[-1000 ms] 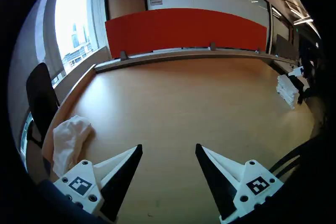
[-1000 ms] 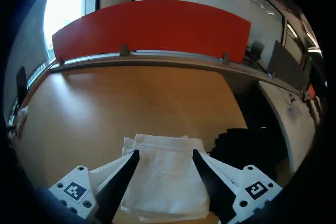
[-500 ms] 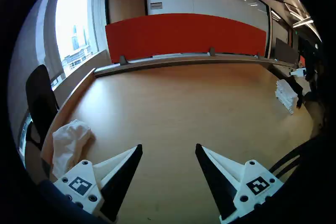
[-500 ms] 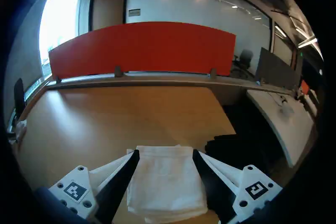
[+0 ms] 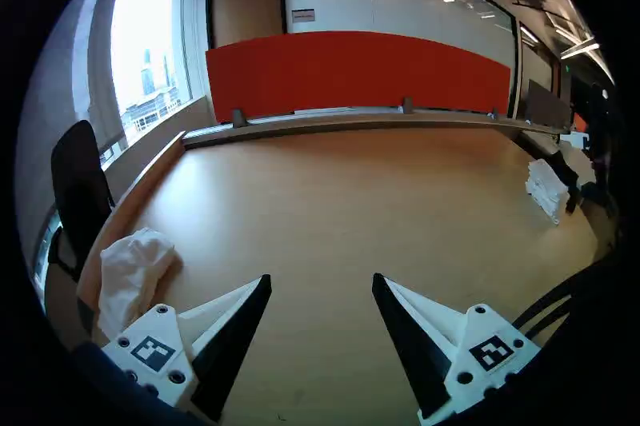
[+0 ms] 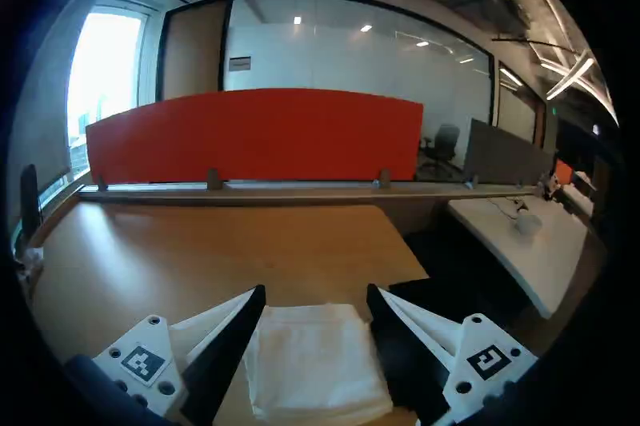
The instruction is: Fold towel
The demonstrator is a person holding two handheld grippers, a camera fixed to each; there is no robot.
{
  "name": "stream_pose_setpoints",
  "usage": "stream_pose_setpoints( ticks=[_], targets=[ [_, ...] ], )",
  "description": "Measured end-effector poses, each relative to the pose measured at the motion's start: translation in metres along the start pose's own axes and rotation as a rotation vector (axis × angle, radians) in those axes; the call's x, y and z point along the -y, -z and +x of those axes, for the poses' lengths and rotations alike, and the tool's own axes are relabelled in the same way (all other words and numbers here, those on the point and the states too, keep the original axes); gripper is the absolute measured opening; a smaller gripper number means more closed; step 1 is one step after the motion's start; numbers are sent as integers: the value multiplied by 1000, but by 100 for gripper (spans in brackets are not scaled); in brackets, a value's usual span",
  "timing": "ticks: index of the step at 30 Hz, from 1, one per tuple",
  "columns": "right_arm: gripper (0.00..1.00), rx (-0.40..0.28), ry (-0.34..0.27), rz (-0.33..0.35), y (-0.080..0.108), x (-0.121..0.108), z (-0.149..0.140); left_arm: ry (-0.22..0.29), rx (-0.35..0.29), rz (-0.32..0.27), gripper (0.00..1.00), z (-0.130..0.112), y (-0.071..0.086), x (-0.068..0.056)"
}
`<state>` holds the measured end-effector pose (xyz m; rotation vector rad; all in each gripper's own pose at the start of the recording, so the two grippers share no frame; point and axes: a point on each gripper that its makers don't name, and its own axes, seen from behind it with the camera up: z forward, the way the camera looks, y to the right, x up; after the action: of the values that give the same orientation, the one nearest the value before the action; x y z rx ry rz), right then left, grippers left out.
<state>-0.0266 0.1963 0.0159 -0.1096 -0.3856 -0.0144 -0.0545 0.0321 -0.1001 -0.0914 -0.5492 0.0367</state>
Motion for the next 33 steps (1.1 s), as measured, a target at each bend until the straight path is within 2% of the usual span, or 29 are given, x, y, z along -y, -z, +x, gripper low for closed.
stream_pose_setpoints(
  ticks=[12,21,27,33],
  targets=[
    [98,-85,30,-25,14,9,22,6,-8,3,94,0,2,1],
    [98,-188,94,-30,31,27,45,15,-27,13,94,5,2,6],
    [98,-186,78,-24,33,33,46,15,-37,13,94,9,1,6],
    [98,-213,61,-2,37,46,58,19,-51,14,94,14,1,8]
  ],
)
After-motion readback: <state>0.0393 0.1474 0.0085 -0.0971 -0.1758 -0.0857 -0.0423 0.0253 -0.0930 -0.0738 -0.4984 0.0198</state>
